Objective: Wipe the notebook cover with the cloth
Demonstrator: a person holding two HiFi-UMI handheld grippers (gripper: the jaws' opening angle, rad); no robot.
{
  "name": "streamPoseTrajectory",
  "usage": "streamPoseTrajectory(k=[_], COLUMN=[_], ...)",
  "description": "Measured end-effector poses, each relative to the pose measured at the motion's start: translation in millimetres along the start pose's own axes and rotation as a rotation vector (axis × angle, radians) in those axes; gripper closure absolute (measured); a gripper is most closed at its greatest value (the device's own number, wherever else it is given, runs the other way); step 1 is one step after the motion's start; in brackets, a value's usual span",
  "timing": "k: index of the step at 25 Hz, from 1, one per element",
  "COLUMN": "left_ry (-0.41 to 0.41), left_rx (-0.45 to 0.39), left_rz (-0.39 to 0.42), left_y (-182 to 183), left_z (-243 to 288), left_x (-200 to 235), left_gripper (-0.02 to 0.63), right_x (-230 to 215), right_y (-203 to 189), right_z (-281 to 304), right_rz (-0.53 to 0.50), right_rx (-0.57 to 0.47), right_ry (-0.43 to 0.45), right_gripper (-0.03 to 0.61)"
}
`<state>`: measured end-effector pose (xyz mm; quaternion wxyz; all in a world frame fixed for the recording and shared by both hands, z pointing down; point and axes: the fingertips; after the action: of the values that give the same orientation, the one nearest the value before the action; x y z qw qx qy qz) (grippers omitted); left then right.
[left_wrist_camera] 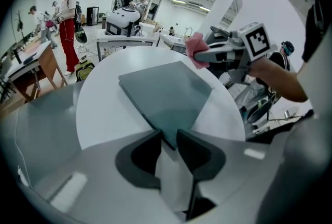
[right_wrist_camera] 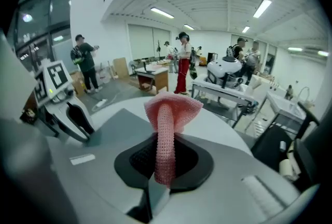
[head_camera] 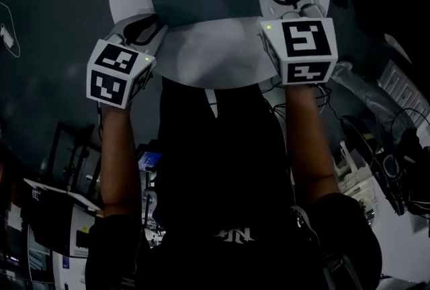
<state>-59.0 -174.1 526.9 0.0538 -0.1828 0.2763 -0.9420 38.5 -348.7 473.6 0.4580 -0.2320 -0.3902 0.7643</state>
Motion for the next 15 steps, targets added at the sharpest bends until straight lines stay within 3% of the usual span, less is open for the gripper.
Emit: streamPoseTrajectory(k=[4,6,15], left_ry=[0.000,-0.004,-0.006], left_rx=[-0.005,-0.003,-0.010], left_rz=[0.013,0.020,0.022], left_y=[3.5,3.4,4.6], left_z=[3.8,5.9,7.1], left_x=[-5.8,-7.8,-17.9], left_gripper=[0.515,0.515,0.515], right_x=[81.1,115.3,163.6], right_y=[21.8,20.4,2.8], right_z=[17.2,28.0,49.9], right_rz=[0.038,0.022,-0.041], right_rx=[-0.033,-0.021,0.069], right_ry=[0.214,0.281,0.342], right_gripper=[0.551,0.551,0.551])
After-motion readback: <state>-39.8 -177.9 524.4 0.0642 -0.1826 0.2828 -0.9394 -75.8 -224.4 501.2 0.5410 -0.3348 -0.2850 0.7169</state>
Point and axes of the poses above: the fingertips, and each gripper's own axes: z forward along the fingers, x to its left, y out of its top, and after that the axes turned 10 degrees about -x, right-handed
